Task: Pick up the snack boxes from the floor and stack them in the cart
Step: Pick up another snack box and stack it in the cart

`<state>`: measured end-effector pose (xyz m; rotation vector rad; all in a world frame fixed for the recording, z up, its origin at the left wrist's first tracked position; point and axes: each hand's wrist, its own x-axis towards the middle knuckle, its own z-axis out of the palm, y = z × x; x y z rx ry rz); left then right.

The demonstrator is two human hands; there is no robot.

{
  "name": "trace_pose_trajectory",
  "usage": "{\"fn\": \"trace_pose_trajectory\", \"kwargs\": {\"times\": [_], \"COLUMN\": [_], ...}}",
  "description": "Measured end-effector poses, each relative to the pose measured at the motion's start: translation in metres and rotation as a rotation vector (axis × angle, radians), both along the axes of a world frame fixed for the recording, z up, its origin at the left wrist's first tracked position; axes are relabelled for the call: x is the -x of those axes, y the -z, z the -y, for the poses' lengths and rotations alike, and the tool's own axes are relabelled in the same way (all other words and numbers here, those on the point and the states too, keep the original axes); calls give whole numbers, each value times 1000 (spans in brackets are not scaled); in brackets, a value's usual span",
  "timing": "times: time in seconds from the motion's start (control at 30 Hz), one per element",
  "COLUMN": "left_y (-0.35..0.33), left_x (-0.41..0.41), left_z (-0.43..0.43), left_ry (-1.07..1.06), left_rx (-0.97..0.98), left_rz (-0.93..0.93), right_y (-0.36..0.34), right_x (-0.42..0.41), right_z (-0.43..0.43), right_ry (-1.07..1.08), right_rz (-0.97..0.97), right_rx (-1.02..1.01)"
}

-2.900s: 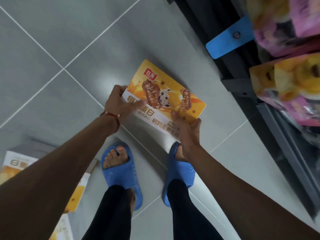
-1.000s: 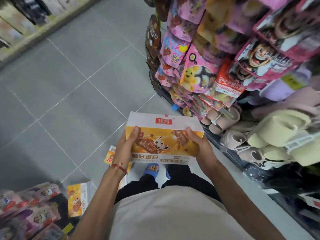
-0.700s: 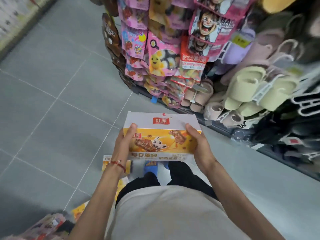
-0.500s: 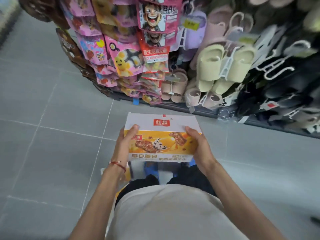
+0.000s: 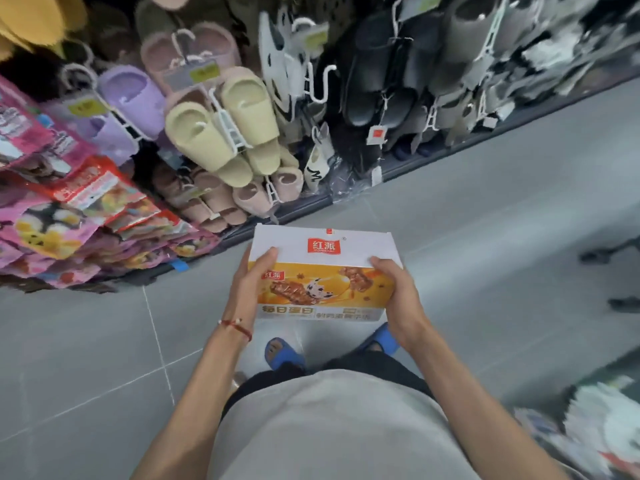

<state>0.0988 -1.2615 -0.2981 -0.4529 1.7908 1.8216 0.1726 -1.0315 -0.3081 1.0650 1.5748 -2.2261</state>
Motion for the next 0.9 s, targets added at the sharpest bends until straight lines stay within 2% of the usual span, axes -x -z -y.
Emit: {"fn": "trace_pose_trajectory", "kwargs": {"times": [0.3,0.53,0.9], "left_y": [-8,-11,0], "left_x": [6,14,85], "left_z": [-218,-371,-619], "left_ry": [276,493,809], "left_rx": [5,11,-52], "left_rz": [-25,-63,-59], "right_y": [-11,-11,-5], "right_x": [-57,-86,-55], "right_z": [-185,-298,-483], "right_ry": [302,567,850], "right_rz": [-76,-92,-66], "right_rx": [44,-19,-89]}}
